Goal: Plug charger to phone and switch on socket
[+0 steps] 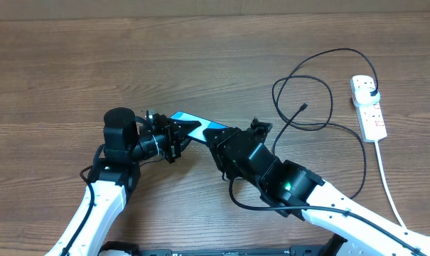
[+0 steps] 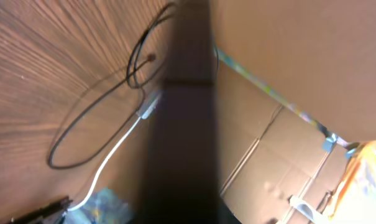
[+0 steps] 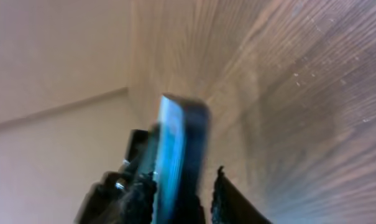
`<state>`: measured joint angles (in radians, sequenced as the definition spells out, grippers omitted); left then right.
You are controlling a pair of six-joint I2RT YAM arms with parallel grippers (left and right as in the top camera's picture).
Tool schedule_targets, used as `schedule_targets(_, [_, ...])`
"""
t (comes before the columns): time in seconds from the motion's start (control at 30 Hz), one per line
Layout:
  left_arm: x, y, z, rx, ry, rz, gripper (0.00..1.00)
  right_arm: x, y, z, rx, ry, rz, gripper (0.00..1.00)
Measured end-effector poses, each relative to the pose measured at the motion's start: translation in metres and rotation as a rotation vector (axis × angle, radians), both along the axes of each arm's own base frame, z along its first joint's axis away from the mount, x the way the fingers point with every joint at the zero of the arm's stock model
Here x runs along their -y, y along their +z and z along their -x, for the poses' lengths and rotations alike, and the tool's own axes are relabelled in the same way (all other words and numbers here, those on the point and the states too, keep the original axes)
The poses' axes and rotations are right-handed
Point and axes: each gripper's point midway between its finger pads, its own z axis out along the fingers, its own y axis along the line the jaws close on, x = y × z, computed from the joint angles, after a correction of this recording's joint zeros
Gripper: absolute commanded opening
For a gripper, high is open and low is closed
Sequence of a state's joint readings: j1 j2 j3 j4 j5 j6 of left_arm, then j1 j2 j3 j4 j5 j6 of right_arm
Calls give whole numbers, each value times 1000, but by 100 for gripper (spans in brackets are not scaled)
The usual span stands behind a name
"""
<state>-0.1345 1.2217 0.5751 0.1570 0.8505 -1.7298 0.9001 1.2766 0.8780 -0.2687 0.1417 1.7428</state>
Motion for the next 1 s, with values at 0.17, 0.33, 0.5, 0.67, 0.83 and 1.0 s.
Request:
schedule_targets(0.17, [-2,-15,3,12,-9,-76,5,27,-24,5,-40,-52,155,44])
schedule_targets(0.33, [-11,-46,18,-54,-29,-191,4,85,-55,13,-83,-168,439,52])
schedule_targets(0.5, [-17,-69,35,-145,-47,-259,4,133,-65,23,-101,-238,665,73])
schedule_targets(0.67, [-17,-70,36,-133,-60,-268,4,154,-72,37,-152,-223,771,81])
schedule_targets(0.83, [-11,-65,41,-133,-98,-230,4,152,-79,47,-205,-186,767,87])
schedule_targets(1.0, [-3,-58,48,-133,-149,-176,4,147,-80,49,-220,-170,743,91])
